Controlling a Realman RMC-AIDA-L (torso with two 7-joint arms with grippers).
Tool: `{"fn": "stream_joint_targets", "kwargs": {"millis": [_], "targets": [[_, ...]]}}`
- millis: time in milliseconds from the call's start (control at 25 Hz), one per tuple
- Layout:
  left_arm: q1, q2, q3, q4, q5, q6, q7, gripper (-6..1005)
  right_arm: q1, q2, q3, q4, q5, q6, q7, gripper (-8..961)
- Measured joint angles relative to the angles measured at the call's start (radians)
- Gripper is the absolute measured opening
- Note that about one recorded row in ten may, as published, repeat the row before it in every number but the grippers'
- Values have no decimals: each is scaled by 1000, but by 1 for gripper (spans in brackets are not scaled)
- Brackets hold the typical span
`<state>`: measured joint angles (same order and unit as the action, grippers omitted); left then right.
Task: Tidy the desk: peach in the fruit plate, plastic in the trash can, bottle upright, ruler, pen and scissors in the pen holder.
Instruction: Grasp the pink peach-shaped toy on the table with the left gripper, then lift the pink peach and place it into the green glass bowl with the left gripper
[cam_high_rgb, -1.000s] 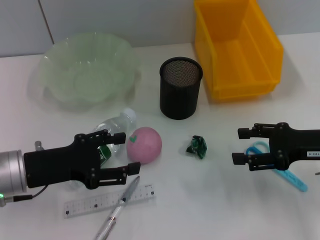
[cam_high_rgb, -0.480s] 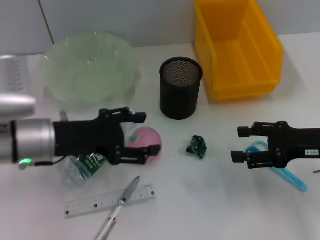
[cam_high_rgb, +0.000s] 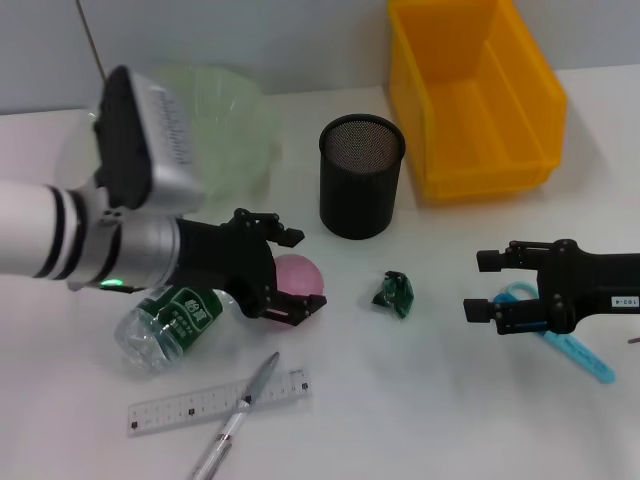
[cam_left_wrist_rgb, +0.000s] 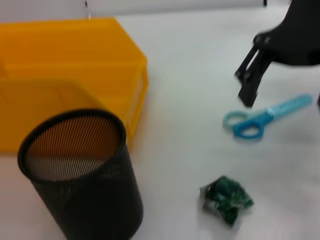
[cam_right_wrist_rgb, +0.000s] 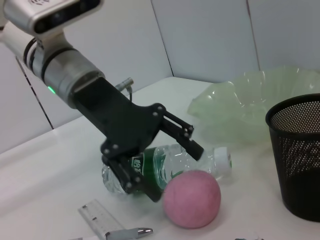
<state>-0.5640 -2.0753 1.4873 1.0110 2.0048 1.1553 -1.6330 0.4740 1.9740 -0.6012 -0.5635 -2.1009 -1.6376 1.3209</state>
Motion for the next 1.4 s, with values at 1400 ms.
{"fn": "stream_joint_targets", "kwargs": {"millis": [1400], "targets": [[73, 3, 184, 247, 82, -124, -165, 416, 1, -6, 0, -1, 0, 1, 1, 826]]}}
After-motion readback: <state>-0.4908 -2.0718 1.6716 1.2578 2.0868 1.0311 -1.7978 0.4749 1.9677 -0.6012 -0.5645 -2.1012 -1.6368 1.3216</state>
